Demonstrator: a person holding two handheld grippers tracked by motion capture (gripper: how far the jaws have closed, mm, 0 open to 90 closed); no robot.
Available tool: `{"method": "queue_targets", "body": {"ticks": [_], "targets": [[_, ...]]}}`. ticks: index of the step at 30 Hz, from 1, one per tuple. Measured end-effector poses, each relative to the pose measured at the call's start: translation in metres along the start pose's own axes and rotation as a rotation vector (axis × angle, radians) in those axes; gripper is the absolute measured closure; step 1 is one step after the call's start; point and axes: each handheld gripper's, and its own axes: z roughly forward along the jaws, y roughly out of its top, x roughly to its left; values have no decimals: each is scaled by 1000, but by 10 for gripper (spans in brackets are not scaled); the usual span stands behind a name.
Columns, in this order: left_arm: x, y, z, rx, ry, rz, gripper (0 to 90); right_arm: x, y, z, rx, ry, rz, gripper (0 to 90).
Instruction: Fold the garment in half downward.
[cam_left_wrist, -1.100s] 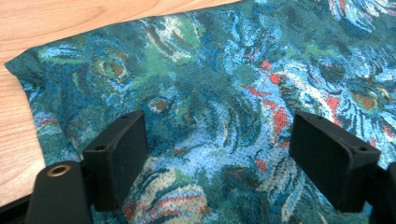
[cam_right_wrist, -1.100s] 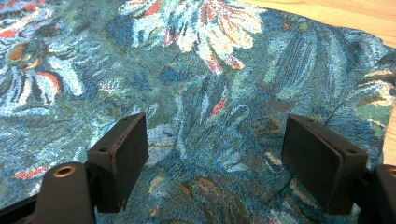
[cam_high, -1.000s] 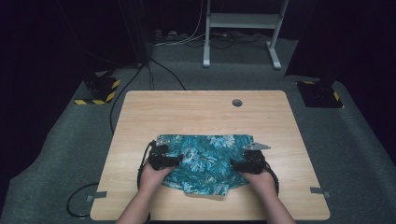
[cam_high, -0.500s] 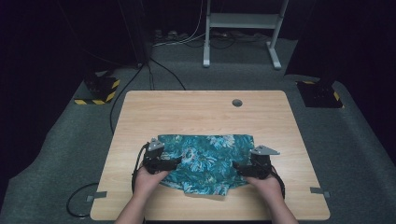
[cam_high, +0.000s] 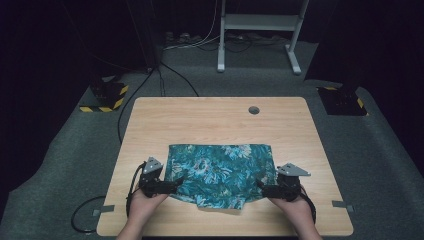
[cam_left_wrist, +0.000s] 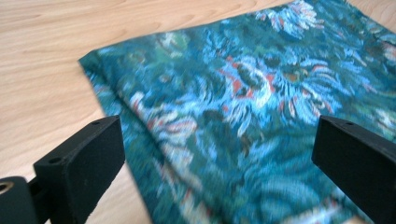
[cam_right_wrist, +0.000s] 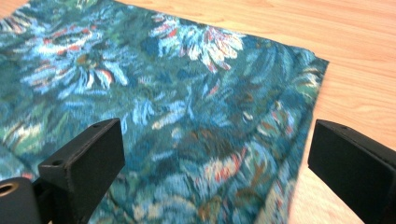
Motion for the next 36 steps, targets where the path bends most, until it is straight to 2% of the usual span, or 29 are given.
{"method": "queue_targets", "body": {"ticks": [7, 8, 11, 12, 13, 14, 16, 18, 21, 22, 24, 25, 26, 28, 29, 36], "targets": [[6, -16, -15, -8, 16, -6, 27, -5, -12, -8, 14, -34, -2, 24], [9, -24, -17, -5, 20, -14, 26, -8, -17, -10, 20, -47, -1, 22], [12, -33, -18, 2, 26, -17, 17, -12, -25, -12, 31, -57, 10, 20], [15, -41, -19, 8, 32, -18, 17, -14, -30, -13, 37, -64, 13, 17], [15, -41, -19, 8, 32, -18, 15, -14, -30, -13, 37, -64, 13, 17], [17, -49, -20, 19, 45, -17, 11, -16, -36, -14, 50, -75, 12, 15], [18, -53, -20, 27, 51, -18, 7, -17, -39, -14, 54, -78, 17, 15], [20, -63, -22, 46, 78, -10, 5, -21, -47, -16, 70, -97, 23, 14], [21, -66, -24, 62, 88, -14, 5, -23, -51, -18, 80, -108, 23, 14], [21, -67, -25, 68, 100, -5, 5, -24, -52, -19, 97, -114, 25, 14], [21, -70, -26, 96, 138, 5, 5, -25, -55, -23, 93, -132, 19, 14], [21, -70, -26, 96, 138, 5, 8, -25, -55, -23, 93, -132, 19, 14], [20, -70, -25, 122, 153, 12, 6, -27, -56, -24, 111, -132, 30, 14], [19, -70, -24, 127, 160, 21, 5, -28, -56, -24, 111, -129, 40, 14], [17, -70, -23, 136, 175, 37, 8, -29, -56, -23, 116, -126, 47, 14], [17, -70, -23, 138, 178, 35, 5, -27, -56, -24, 111, -130, 34, 19]]}}
